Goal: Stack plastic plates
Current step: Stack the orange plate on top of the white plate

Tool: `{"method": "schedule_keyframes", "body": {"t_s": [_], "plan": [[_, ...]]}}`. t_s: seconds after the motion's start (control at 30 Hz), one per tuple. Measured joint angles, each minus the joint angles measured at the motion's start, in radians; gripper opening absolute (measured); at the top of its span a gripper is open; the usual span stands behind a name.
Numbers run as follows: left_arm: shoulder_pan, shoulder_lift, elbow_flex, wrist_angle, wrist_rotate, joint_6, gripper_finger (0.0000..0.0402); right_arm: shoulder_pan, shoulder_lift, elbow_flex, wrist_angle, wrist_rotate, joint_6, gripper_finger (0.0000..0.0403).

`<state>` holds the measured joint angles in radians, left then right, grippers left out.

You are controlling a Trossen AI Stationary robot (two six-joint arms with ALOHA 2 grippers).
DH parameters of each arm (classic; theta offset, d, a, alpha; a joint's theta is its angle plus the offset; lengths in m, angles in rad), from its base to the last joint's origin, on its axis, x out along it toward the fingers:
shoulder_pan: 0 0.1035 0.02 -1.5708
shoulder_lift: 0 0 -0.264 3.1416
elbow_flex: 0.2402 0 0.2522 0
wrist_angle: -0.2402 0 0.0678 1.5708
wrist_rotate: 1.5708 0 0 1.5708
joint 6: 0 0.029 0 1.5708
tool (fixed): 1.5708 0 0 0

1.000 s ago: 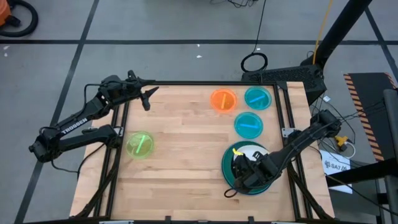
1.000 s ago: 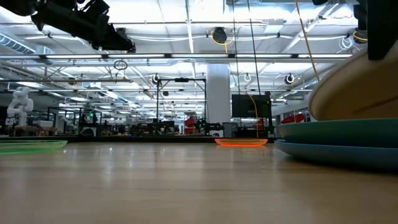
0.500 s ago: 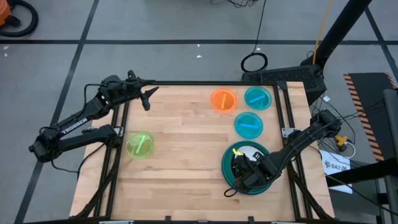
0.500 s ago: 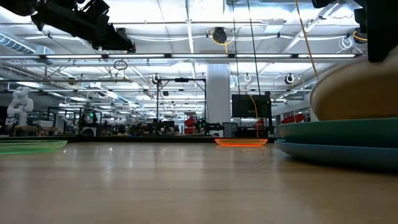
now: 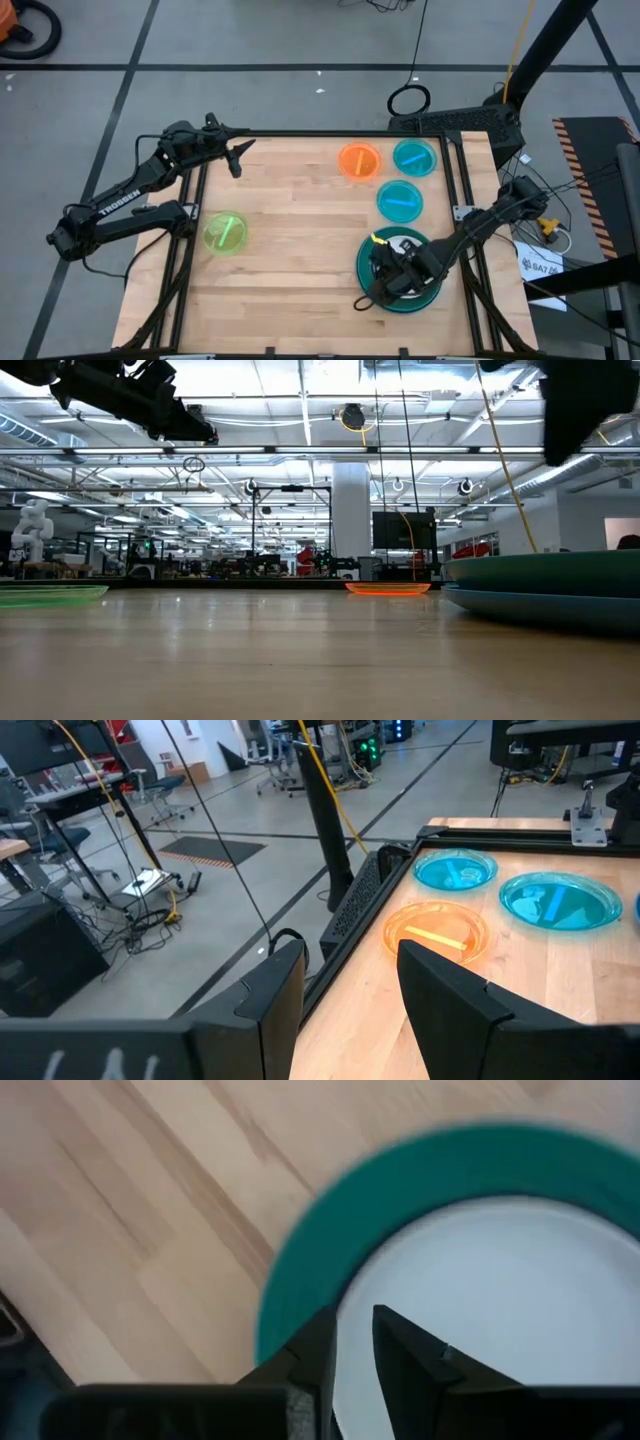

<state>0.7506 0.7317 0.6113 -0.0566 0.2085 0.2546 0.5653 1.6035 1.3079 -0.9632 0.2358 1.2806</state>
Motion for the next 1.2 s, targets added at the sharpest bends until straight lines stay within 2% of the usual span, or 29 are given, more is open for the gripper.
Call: {"method": "schedule_keyframes", "body": {"t_s": [0.2,0.47,0.73,0.97,1.2], "plan": [[0.0,0.0,0.0,0.0,0.0,-0.006,0.017,-0.086,0.0,0.0,0.12,0.007,-0.211,0.0065],[0.0,0.0,0.0,0.0,0.0,-0.024,0.017,-0.195,0.0,0.0,0.15,0.014,-0.491,0.0064],[0.0,0.0,0.0,0.001,0.0,-0.047,0.017,-0.285,0.0,0.0,0.176,0.179,-0.712,0.0061],[0.0,0.0,0.0,0.007,0.0,-0.055,0.017,-0.369,0.0,0.0,0.338,0.267,-0.919,0.0061],[0.0,0.0,0.0,0.007,0.0,-0.056,0.017,-0.469,0.006,0.0,0.553,0.259,-1.149,0.0061]]}}
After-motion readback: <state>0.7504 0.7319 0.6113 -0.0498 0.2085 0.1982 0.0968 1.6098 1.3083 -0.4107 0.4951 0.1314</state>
